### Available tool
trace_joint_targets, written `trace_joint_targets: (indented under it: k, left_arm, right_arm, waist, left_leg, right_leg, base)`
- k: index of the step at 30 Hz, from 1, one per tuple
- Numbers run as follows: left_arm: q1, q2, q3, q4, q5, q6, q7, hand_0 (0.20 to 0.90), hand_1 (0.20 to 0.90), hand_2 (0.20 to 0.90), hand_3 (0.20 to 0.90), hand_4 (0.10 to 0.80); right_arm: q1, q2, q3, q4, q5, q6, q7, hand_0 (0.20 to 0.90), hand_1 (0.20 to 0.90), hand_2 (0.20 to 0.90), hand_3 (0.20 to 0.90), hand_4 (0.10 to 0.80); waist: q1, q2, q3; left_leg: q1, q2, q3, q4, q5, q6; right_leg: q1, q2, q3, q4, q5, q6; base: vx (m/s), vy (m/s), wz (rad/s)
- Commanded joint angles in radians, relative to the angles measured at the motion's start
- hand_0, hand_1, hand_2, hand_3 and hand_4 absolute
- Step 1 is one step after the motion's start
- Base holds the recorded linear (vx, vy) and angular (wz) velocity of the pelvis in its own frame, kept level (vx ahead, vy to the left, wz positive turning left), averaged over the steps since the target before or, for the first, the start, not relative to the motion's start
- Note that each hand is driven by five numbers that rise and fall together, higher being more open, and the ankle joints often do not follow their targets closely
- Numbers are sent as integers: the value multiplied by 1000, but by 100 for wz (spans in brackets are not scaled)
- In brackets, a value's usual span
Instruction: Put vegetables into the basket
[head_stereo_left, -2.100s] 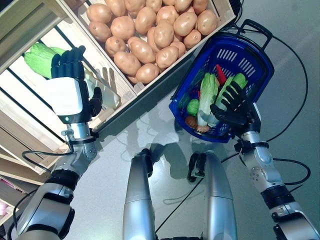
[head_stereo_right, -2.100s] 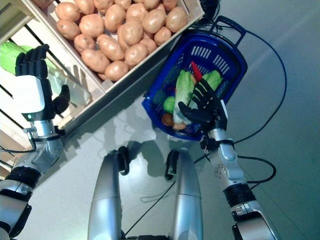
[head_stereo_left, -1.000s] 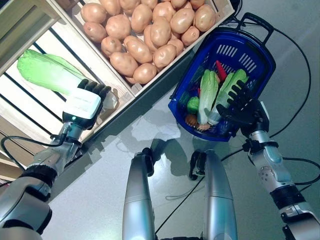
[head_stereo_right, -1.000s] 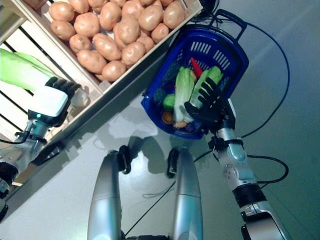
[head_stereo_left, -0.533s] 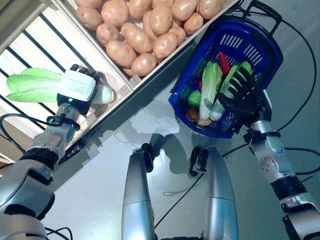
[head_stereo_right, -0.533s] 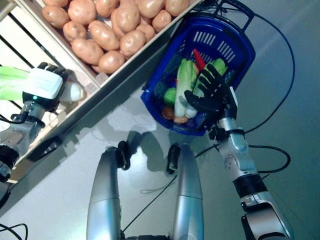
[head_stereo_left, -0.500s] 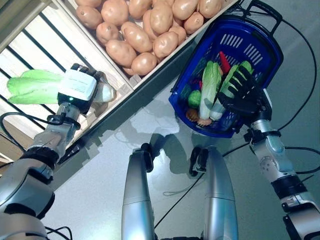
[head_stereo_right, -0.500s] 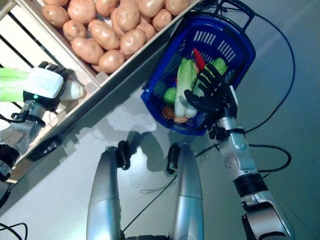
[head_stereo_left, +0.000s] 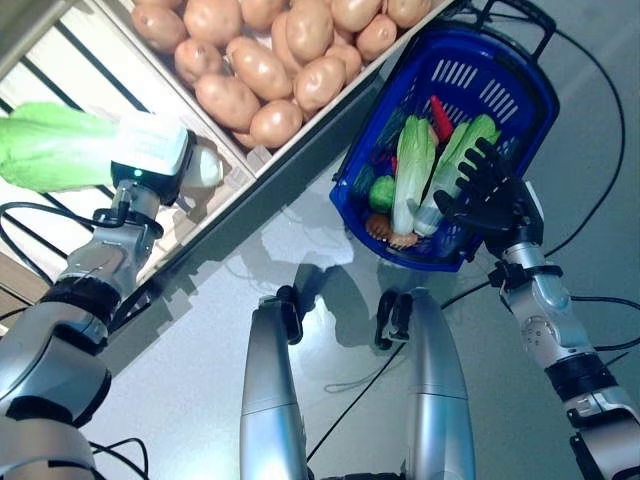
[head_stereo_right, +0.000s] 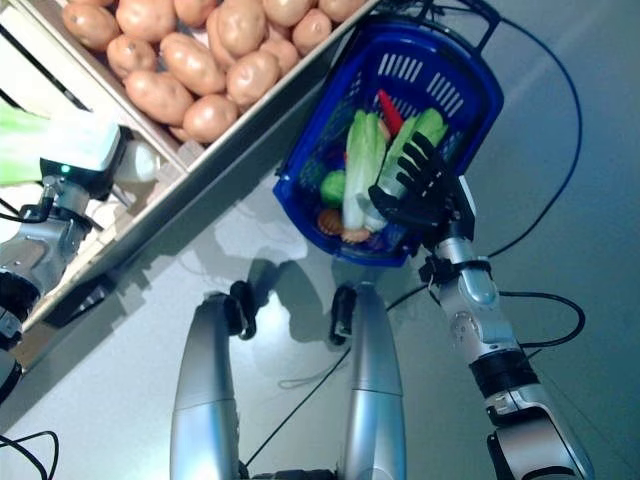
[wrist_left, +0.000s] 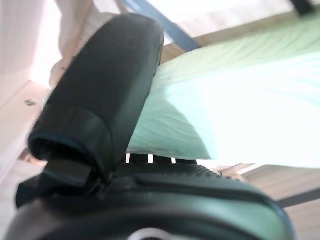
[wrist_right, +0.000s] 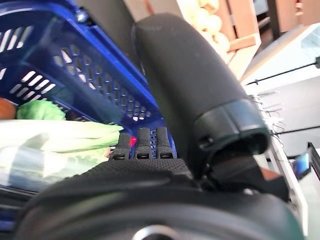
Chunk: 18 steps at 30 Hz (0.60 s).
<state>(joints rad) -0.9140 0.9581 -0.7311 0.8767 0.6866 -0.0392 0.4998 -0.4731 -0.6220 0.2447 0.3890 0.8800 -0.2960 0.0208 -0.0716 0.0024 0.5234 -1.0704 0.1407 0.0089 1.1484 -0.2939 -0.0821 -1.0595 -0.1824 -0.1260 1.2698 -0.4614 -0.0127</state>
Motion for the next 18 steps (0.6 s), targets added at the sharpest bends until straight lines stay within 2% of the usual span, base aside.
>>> trace_joint_targets:
  k: [1,4,9,14,18]
  left_arm:
    - [-16,93,121,-9,-76,0,42,300,300,300,300,400]
    - [27,85,157,-16,-121,-29,56,300,300,300,300,400]
    - [137,74,246,-41,-187,-89,69,300,300,300,300,400]
    - [299,36,360,-89,-182,-161,73,300,300,300,300,400]
    - [391,4,418,-133,-207,-193,86,300,300,300,300,400]
  right_arm:
    - [-20,9,-75,-136,10,-115,15,900,900,900,900,800]
    - [-3,26,-82,-136,-1,-108,1,900,900,900,900,800]
    - [68,57,-101,-129,-10,-108,14,900,900,900,900,800]
    - [158,97,-126,-109,-17,-96,54,900,900,900,900,800]
    - [206,125,-135,-88,-20,-81,72,900,900,900,900,800]
  waist:
    - [-6,5,-3]
    - [-7,1,-4]
    - [2,-1,-78]
    - [16,3,-162]
    - [30,3,-216]
  left_leg:
    - [234,-12,109,-185,-8,69]
    - [331,-18,116,-253,15,61]
    - [452,-36,109,-366,50,61]
    - [599,-59,108,-492,87,76]
    - [711,-75,104,-576,97,80]
  right_leg:
    - [203,11,12,-217,139,22]
    - [304,7,3,-279,154,20]
    - [430,3,-2,-384,176,20]
    - [587,0,-28,-516,201,9]
    - [706,-3,-48,-611,210,15]
  base:
    - [35,-14,3]
    - [49,-12,3]
    - [92,-13,4]
    - [105,-14,1]
    - [118,-41,-1]
